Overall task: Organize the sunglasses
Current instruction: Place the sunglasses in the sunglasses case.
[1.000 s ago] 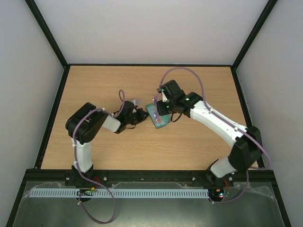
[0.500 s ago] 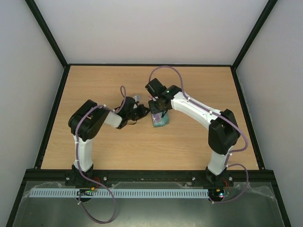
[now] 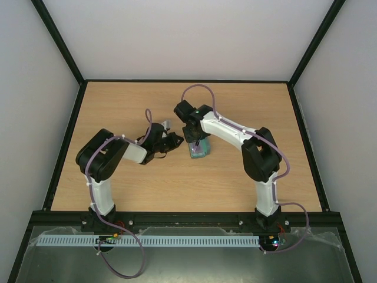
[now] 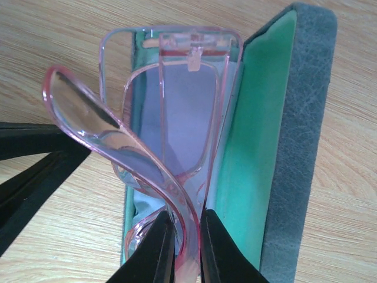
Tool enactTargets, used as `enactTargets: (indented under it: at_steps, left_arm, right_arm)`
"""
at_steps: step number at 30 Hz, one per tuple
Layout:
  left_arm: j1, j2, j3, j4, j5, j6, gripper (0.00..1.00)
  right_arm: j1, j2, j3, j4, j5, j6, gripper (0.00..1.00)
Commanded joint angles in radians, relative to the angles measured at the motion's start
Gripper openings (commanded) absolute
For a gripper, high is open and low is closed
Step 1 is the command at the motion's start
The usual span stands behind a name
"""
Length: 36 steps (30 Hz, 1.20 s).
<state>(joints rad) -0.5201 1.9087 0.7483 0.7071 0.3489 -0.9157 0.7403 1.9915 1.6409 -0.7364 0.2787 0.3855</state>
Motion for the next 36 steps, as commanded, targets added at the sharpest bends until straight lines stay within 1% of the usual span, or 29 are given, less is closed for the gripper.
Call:
enactTargets:
  at_steps: [1,13,19,25,30,36]
  left_arm:
    - [0.006,-0.04,-0.023,0.014,0.005,0.018,0.03]
    - [0.009,-0.068,-0.037,0.019,0.012,0.015,0.04]
    - [0.012,-0.07,-0.042,0.02,0.016,0.015,0.04]
    - [0.014,-0.073,-0.04,0.022,0.02,0.015,0.04]
    - [0.016,-0.077,-0.041,0.021,0.021,0.015,0.04]
    - [0.017,-0.08,-0.043,0.023,0.024,0.015,0.04]
  right_arm:
    - [0.005,0.032,0.037,-0.086,0.05,0.022,0.02]
    - [0.01,0.131,0.1,-0.104,0.077,0.014,0.01]
    - [0.01,0.17,0.111,-0.106,0.057,0.017,0.02]
    - [0.01,0.208,0.133,-0.133,0.093,0.027,0.02]
    - [0.01,0.236,0.157,-0.161,0.141,0.035,0.04]
    - [0.01,0.268,0.169,-0.172,0.157,0.039,0.04]
